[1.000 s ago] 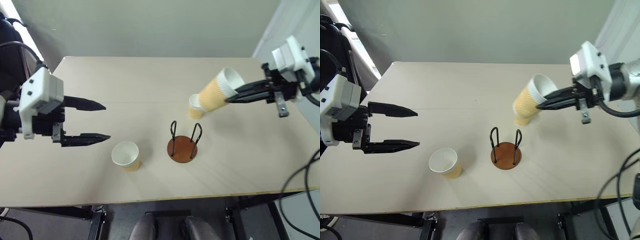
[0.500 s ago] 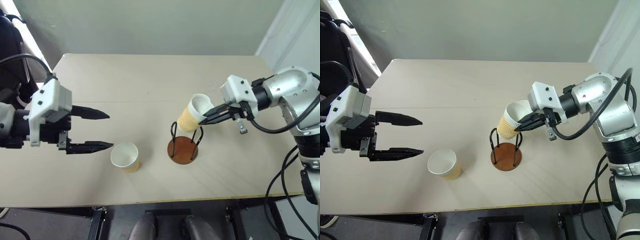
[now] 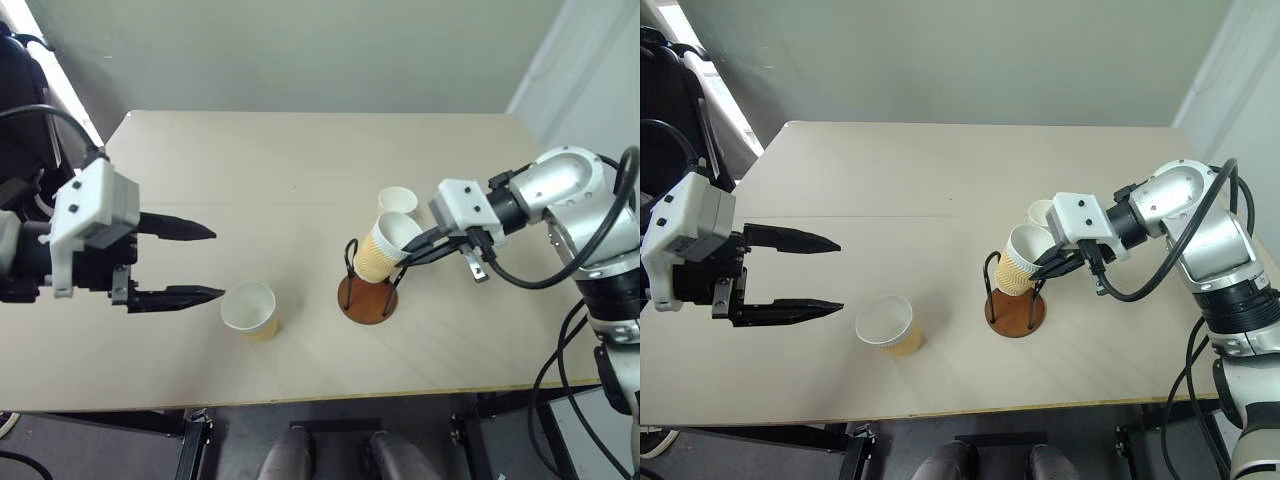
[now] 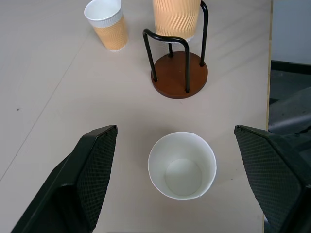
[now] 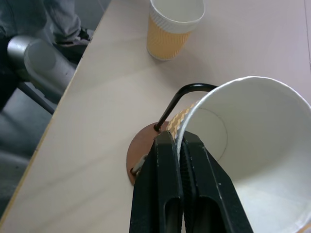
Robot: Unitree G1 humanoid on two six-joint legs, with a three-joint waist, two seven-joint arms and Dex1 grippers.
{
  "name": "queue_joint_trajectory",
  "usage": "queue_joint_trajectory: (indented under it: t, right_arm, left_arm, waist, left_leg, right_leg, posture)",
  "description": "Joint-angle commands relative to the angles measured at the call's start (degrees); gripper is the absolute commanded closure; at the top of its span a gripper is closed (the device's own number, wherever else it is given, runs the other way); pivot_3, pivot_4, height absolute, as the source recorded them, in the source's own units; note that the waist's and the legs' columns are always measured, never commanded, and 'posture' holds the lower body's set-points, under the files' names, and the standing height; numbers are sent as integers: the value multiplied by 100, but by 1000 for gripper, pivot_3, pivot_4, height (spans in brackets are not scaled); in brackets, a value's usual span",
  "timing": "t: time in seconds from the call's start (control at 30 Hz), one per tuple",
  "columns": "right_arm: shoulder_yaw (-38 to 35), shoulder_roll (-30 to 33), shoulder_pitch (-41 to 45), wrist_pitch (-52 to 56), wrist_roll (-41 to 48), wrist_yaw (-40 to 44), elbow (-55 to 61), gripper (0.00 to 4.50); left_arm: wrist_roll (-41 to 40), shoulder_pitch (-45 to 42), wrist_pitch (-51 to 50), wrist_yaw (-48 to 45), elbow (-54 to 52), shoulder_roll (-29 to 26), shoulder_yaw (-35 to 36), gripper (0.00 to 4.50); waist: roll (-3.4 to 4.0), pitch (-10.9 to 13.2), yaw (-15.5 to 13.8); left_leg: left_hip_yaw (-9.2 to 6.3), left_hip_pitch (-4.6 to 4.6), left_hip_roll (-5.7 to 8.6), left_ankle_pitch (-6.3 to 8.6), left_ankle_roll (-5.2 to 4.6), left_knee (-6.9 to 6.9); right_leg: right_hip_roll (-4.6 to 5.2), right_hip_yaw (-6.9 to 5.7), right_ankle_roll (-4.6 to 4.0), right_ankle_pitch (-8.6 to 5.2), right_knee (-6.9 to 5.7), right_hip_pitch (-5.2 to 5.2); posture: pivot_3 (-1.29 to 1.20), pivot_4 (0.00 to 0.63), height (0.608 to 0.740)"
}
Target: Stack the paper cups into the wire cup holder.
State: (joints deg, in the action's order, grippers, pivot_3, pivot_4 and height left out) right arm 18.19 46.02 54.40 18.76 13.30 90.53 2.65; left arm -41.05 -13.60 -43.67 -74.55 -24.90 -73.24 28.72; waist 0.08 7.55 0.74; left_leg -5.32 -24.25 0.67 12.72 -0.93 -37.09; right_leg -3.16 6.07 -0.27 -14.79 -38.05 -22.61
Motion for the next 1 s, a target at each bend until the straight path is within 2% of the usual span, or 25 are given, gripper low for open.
queue_joint_trajectory:
  t: [0.03,0.2,0.37,0.53,0.67,0.87,1.0]
  right_arm:
    - [-23,-47,162,-74,-85,-30,26,3892]
    - [-82,-110,388,-104,-152,-40,-216,2240]
    - [-198,-175,1198,-697,-626,-371,-1818,480]
    - [112,-680,2031,-1879,-1496,-1037,-4414,480]
    - [294,-1079,2414,-2662,-2106,-1482,-5861,480]
    - [341,-1564,2625,-3212,-2630,-1898,-6885,480]
    - [274,-1769,2661,-3332,-2779,-1974,-7128,480]
  left_arm:
    - [-34,28,-18,53,-128,-103,275,348]
    - [6,63,-7,73,-121,-119,252,348]
    - [0,105,-12,85,-139,-147,281,348]
    - [-49,88,30,79,-141,-139,262,348]
    - [-135,72,83,23,-150,-88,353,348]
    - [-143,63,250,81,-169,41,576,348]
    - [-35,-160,424,554,-89,215,614,348]
  waist:
    - [0,0,1]
    - [0,0,7]
    - [1,0,12]
    - [0,0,12]
    - [2,1,12]
    - [3,2,13]
    - [3,2,13]
  left_leg:
    - [0,0,-1,0,0,0]
    - [0,-1,-3,0,1,0]
    - [0,-1,-5,-1,2,1]
    - [0,0,-6,1,2,6]
    - [-1,-11,-9,3,6,13]
    - [0,-60,-17,-11,31,16]
    - [-1,-69,-26,-14,35,15]
  right_leg:
    - [-1,-1,-1,0,0,0]
    - [-1,-4,-1,0,0,-1]
    - [-1,-5,-5,2,-2,-4]
    - [-1,-6,-15,6,-8,-12]
    - [-2,-11,-19,6,-15,-28]
    - [-2,-24,-20,6,-16,-75]
    - [-4,-40,-22,8,-7,-75]
  posture:
    - [0,150,740]
    - [0,150,740]
    - [0,150,740]
    - [0,150,740]
    - [0,150,740]
    - [0,150,740]
    - [0,150,740]
